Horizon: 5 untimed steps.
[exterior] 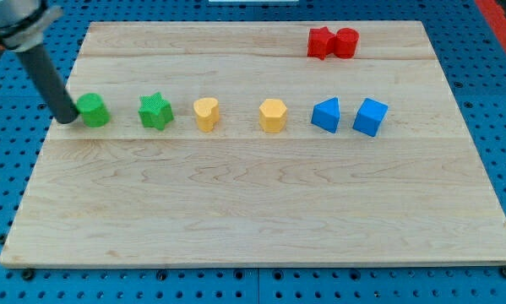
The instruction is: Slide the green circle towards green star
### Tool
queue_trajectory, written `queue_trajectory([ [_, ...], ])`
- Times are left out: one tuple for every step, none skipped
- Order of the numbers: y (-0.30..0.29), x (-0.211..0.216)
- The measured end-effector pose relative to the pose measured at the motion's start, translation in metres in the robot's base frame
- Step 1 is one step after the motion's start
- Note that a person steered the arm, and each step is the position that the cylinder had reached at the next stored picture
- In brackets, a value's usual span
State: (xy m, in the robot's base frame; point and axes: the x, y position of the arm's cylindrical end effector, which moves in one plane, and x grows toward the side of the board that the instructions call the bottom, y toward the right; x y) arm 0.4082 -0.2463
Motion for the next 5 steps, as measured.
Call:
queue_trajectory([
  [0.023, 0.004],
  [-0.010, -0.009],
  [-0.004, -0.030],
  [0.025, -0.015],
  [0.061, -0.007],
])
